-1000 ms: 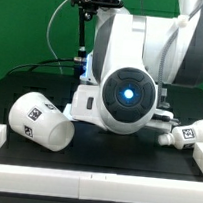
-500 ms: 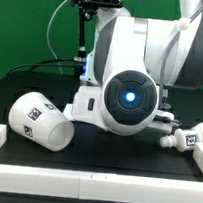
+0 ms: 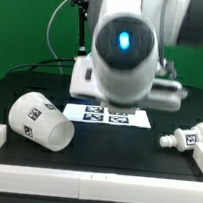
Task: Assemble lamp
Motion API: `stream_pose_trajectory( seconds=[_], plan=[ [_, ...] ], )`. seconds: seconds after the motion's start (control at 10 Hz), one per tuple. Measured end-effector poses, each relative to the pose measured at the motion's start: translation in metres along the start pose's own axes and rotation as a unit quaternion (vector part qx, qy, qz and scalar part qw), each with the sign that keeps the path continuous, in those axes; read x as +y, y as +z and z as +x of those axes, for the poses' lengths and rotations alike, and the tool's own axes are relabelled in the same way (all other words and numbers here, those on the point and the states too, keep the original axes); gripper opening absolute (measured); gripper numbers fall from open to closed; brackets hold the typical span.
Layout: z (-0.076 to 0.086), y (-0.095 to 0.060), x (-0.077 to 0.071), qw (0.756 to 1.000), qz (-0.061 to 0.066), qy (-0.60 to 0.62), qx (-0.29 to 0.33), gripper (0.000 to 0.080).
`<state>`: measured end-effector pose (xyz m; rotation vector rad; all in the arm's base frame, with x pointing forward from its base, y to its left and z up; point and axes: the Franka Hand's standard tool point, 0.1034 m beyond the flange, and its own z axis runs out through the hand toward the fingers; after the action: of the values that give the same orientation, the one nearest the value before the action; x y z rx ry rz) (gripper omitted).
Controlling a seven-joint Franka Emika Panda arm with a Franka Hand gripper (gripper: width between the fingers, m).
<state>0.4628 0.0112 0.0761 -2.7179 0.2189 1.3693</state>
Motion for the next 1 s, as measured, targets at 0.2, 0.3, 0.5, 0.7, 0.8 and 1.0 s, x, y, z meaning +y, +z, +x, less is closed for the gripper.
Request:
stream_pose_trajectory(
  seconds=[0.2,0.3,0.5,0.7,0.8,1.0],
  plan=[
    [0.004,-0.030,-0.002,0.995,0.007,-0.020,0.101,0.0438],
    [0.008,-0.033,-0.003,0.990,0.008,-0.020,0.139,0.0438],
    [0.010,-0.036,-0.003,0.976,0.009,-0.021,0.215,0.0438],
    [0.017,-0.065,-0.018,0.953,0.015,-0.030,0.302,0.0438],
    [0.021,-0.087,-0.025,0.938,0.021,-0.040,0.345,0.0438],
    [0.039,-0.115,-0.027,0.882,0.023,-0.046,0.469,0.0438]
  ],
)
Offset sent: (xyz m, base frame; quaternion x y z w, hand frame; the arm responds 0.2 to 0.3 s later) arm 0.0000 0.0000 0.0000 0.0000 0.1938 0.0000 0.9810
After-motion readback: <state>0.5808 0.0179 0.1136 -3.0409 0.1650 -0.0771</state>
